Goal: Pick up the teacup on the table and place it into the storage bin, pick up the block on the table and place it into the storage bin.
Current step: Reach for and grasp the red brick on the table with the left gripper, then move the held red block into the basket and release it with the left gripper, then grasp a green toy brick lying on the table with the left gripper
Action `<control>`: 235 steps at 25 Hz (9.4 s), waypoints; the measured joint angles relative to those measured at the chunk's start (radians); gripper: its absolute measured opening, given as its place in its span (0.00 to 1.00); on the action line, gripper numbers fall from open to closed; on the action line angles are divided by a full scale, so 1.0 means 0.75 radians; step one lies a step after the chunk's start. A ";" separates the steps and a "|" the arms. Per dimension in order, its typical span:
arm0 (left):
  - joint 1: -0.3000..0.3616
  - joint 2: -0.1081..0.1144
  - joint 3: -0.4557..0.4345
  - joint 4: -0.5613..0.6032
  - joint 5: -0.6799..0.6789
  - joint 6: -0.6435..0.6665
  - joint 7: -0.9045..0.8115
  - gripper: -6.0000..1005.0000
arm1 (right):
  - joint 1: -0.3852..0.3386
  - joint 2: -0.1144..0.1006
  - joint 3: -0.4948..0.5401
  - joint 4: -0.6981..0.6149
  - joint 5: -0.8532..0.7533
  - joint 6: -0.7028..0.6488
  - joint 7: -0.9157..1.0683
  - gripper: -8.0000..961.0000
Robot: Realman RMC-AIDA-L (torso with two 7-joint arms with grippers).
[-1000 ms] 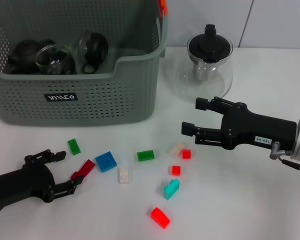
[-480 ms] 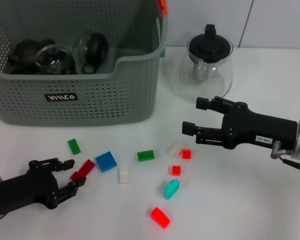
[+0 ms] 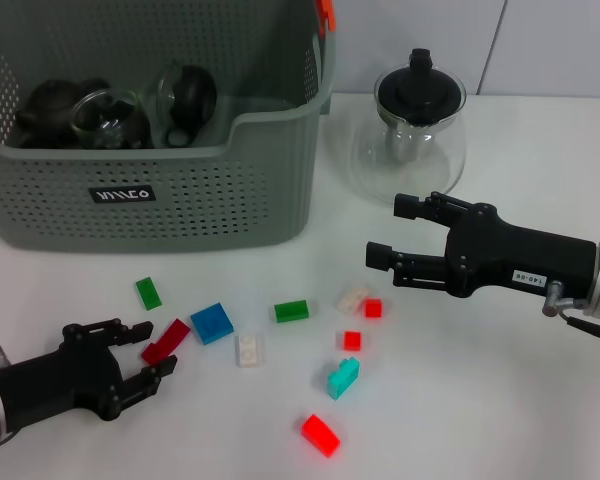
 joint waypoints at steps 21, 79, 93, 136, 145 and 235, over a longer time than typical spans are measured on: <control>-0.011 0.003 -0.001 -0.022 0.000 -0.049 -0.040 0.51 | 0.000 -0.004 0.000 0.017 0.000 0.001 0.000 0.98; -0.503 0.344 0.012 0.617 -0.091 0.198 -1.644 0.21 | 0.010 0.008 0.000 0.016 0.000 -0.006 -0.016 0.98; -0.507 0.252 0.415 0.706 0.351 -0.168 -1.707 0.26 | 0.015 0.009 0.000 0.016 0.006 0.000 -0.016 0.98; -0.010 0.078 0.015 0.255 -0.124 0.454 -0.365 0.61 | 0.019 0.000 0.015 0.016 0.000 0.000 0.011 0.98; -0.074 0.043 0.015 0.087 -0.033 0.120 -0.157 0.61 | 0.006 0.002 0.016 0.016 0.000 -0.005 0.014 0.98; -0.155 0.000 0.028 -0.019 -0.010 -0.311 -0.102 0.49 | -0.009 -0.006 0.012 0.052 0.000 -0.012 0.012 0.98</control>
